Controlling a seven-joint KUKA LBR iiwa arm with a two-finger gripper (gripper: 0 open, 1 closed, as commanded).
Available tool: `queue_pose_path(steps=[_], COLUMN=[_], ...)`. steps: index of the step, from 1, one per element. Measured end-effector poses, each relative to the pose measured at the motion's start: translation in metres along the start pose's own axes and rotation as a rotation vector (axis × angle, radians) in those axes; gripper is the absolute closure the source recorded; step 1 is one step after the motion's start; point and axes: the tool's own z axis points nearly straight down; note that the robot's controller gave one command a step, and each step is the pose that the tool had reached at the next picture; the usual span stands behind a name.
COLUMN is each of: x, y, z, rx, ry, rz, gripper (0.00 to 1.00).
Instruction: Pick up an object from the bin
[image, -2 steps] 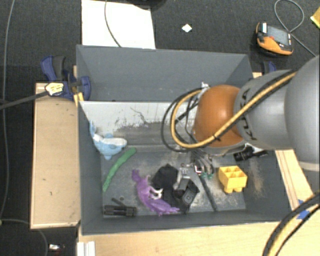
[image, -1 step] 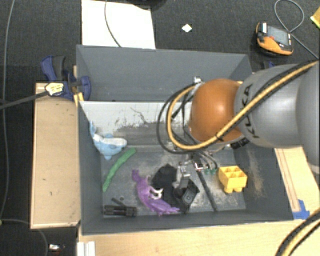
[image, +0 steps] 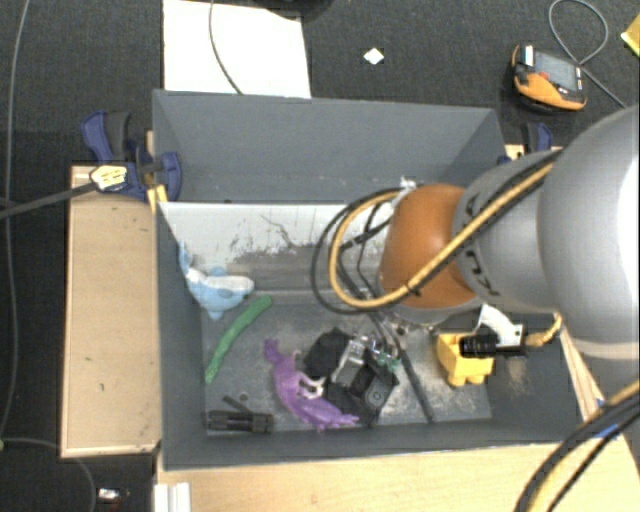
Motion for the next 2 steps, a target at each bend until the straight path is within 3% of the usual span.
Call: queue_pose_path(steps=[1,2], x=[-0.001,0.013], y=[-0.015,-0.012], z=[0.033,0.033], rx=[-0.002,-0.002], ry=[-0.013,-0.004], rz=[-0.333,0.339], gripper=[0.00,1.00])
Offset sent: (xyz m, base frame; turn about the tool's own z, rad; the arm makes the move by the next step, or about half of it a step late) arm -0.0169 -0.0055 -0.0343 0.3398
